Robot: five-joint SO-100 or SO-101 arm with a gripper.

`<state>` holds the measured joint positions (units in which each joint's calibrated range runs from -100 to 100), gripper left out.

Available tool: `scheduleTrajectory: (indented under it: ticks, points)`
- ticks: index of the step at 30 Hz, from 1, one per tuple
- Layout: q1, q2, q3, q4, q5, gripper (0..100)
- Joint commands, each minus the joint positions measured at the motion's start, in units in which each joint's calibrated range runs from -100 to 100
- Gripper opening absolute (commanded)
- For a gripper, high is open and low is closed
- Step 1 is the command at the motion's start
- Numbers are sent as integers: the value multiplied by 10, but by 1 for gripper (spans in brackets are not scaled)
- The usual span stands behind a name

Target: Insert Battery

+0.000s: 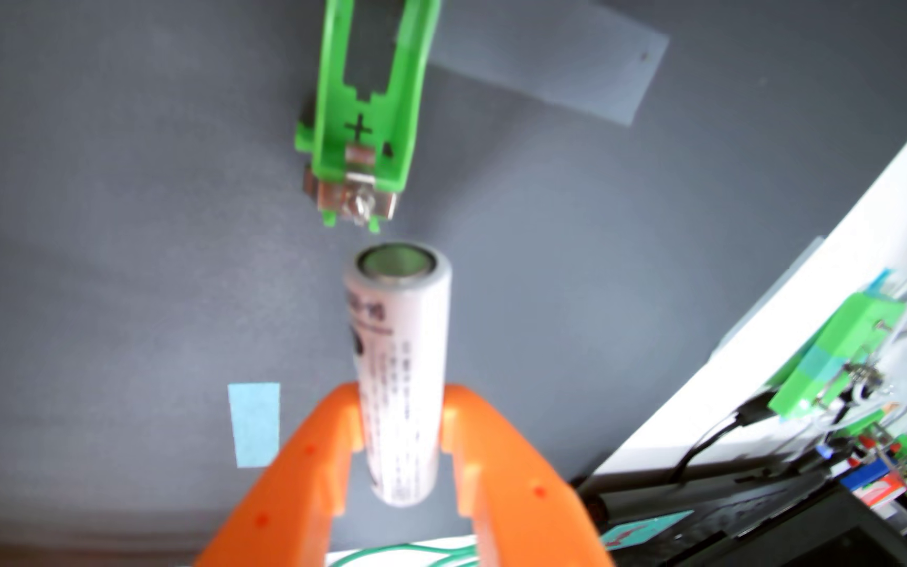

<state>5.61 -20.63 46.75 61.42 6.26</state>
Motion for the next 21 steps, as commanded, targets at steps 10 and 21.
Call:
scheduleTrajectory:
  ticks: [10, 21]
  points:
    - [8, -15, -2, 0, -28, 2]
    - [-14, -16, -38, 74, -82, 2]
